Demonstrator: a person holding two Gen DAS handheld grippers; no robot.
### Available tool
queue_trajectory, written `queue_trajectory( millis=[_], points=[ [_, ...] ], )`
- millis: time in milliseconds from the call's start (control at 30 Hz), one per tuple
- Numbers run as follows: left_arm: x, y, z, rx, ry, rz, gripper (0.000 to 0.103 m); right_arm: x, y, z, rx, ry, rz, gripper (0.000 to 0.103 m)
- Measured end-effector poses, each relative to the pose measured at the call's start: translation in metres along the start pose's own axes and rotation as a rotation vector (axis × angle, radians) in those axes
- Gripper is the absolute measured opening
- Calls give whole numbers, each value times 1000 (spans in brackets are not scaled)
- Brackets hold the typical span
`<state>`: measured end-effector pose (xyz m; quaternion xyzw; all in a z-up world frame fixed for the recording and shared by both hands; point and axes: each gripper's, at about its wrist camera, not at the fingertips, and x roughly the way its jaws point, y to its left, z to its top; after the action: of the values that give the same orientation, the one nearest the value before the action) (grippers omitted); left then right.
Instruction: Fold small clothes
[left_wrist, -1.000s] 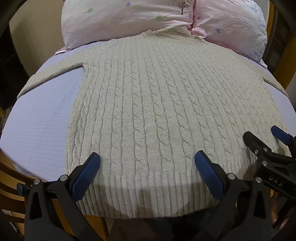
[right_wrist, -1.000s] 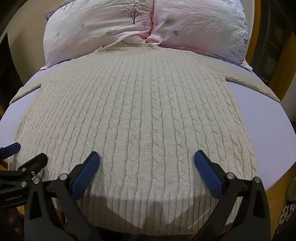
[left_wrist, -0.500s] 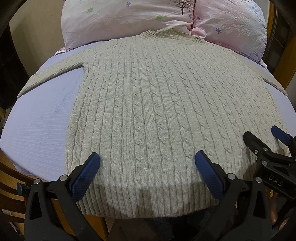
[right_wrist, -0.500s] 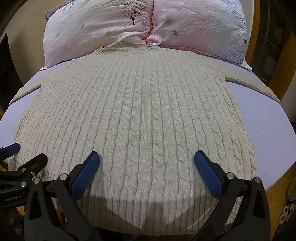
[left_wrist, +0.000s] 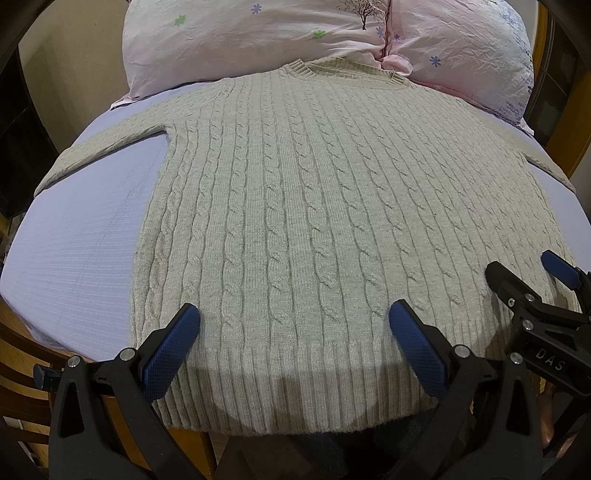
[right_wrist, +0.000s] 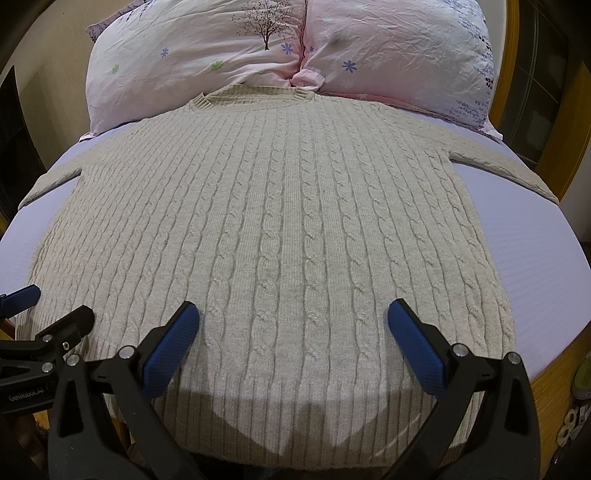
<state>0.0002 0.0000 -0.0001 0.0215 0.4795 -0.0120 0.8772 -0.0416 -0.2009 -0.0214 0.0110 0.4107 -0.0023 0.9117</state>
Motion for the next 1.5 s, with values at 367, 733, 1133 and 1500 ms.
queue_trajectory(
  millis=[367, 733, 1133, 1500],
  points=[
    [0, 0, 0, 0, -1, 0, 102, 0, 0, 0, -1, -1, 0, 101],
    [0, 0, 0, 0, -1, 0, 102, -1, 0, 0, 0, -2, 0, 101],
    [0, 0, 0, 0, -2, 0, 102, -1, 0, 0, -1, -7, 0, 101],
    [0, 0, 0, 0, -3, 0, 102, -4, -2, 0, -1, -8, 0, 101]
  ],
)
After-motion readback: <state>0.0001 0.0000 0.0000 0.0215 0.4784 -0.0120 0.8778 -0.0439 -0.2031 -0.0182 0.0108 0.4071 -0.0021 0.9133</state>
